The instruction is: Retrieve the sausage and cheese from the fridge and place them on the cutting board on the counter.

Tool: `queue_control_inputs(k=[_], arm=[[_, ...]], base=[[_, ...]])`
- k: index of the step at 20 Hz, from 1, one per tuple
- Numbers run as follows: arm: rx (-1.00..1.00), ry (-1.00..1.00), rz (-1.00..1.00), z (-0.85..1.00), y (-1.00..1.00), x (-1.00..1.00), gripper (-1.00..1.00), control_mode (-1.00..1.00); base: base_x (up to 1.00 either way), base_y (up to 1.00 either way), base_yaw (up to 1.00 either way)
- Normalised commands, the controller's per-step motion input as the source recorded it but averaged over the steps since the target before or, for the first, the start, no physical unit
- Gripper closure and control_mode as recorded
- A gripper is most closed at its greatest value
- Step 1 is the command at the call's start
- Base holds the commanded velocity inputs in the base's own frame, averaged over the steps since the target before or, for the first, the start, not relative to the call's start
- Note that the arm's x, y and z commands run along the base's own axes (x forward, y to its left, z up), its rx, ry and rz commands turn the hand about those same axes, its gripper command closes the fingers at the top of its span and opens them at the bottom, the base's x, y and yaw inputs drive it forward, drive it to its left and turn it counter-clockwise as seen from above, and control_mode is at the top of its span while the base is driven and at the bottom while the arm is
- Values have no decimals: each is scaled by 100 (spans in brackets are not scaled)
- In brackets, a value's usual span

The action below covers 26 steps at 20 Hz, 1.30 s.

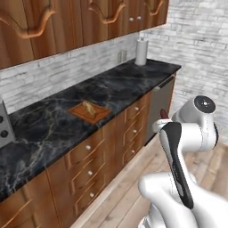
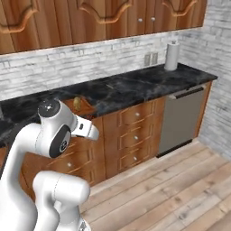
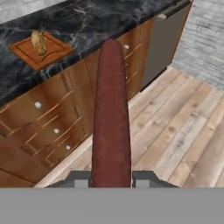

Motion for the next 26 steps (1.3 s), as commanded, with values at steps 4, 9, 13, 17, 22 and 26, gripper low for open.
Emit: queue_control_inputs(k=[4,9,13,17,22,26], arm=[[0,0,0,0,0,0,100,100],[0,0,0,0,0,0,100,100],[0,0,0,0,0,0,100,100],[0,0,0,0,0,0,100,100],[0,0,0,0,0,0,100,100],[0,0,0,0,0,0,100,100]], base=[[82,-8,19],[85,-1,21],[76,-2,37],[77,-5,34],[65,-13,37],[40,-30,42]])
